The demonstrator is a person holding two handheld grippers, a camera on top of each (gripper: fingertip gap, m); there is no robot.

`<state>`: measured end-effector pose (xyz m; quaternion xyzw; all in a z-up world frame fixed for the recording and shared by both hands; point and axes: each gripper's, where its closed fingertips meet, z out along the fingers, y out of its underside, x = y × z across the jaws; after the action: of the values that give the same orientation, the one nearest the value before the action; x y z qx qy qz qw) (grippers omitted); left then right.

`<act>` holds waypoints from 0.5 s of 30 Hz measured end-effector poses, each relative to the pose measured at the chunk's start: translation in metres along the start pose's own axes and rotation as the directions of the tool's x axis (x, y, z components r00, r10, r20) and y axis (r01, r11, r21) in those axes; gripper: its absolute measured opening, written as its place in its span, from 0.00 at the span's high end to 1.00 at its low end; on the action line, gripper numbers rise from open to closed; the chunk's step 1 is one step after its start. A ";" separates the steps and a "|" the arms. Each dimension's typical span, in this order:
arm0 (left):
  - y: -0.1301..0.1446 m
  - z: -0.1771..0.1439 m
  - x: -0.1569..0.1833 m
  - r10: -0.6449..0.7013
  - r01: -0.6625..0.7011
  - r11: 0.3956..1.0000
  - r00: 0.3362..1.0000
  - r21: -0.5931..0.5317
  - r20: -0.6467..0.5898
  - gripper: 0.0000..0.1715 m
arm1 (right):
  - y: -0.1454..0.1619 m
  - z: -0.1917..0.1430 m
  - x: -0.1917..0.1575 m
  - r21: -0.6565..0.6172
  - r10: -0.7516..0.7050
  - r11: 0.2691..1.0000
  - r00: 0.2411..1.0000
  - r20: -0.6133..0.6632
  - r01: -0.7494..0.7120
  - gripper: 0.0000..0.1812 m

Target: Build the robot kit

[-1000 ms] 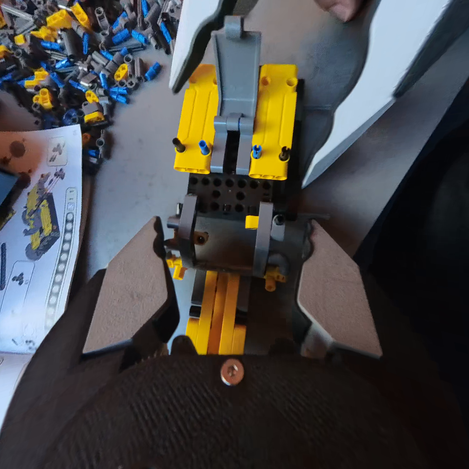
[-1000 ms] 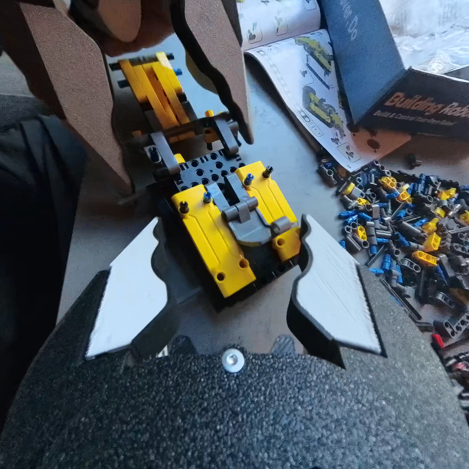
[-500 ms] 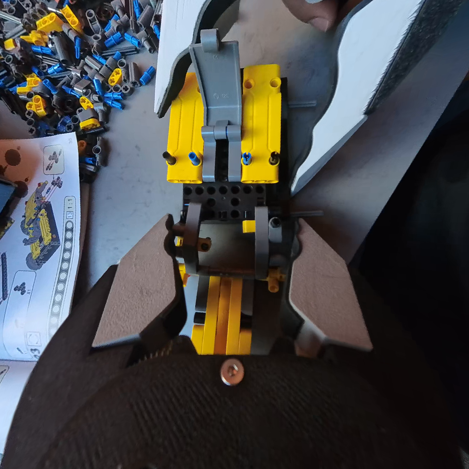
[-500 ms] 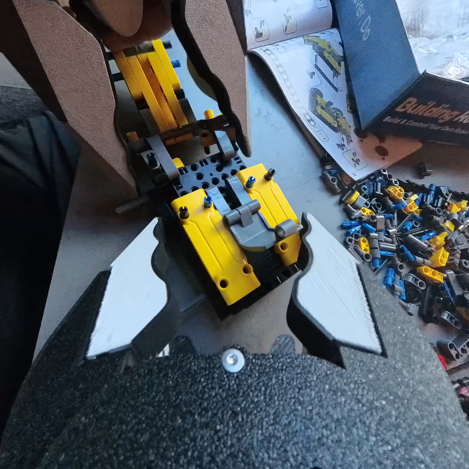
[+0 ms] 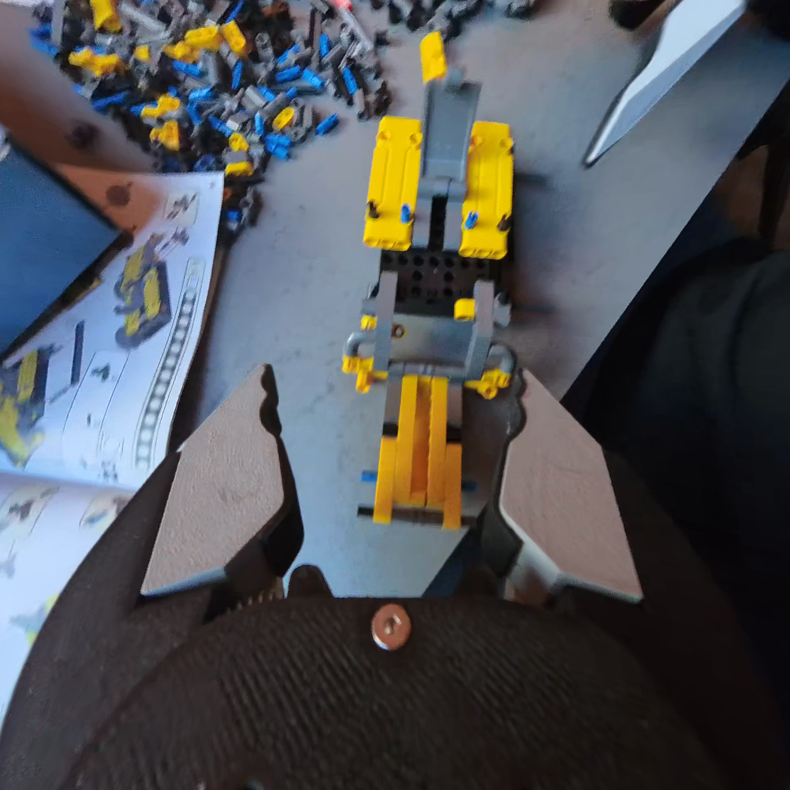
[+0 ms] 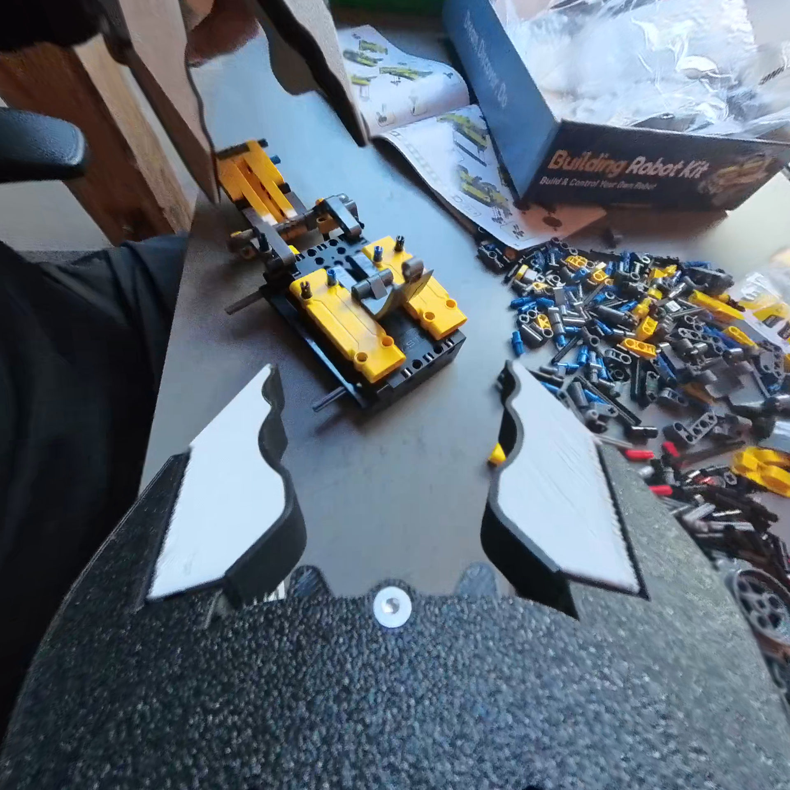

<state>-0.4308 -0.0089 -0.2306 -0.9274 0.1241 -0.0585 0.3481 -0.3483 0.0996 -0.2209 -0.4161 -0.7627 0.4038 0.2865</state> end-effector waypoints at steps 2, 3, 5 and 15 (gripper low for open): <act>0.019 -0.007 -0.009 -0.044 0.044 0.999 0.999 -0.029 0.030 0.38 | 0.006 -0.002 -0.003 0.001 0.029 1.000 1.000 0.009 -0.029 0.45; 0.029 -0.010 -0.012 -0.061 0.063 0.997 0.997 -0.043 0.038 0.38 | 0.009 -0.002 -0.005 -0.003 0.038 0.999 0.999 0.012 -0.038 0.45; 0.045 -0.015 -0.013 -0.094 0.096 0.994 0.995 -0.060 0.038 0.39 | 0.014 0.000 -0.007 -0.029 0.045 0.999 0.999 0.018 -0.044 0.47; 0.054 -0.012 0.021 -0.124 0.122 0.992 0.985 -0.019 -0.117 0.53 | 0.017 0.044 0.027 -0.226 -0.114 0.970 0.989 -0.094 0.090 0.57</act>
<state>-0.4231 -0.0616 -0.2567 -0.9303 0.0873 -0.1336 0.3303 -0.3887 0.1120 -0.2554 -0.4265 -0.8070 0.2785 0.2988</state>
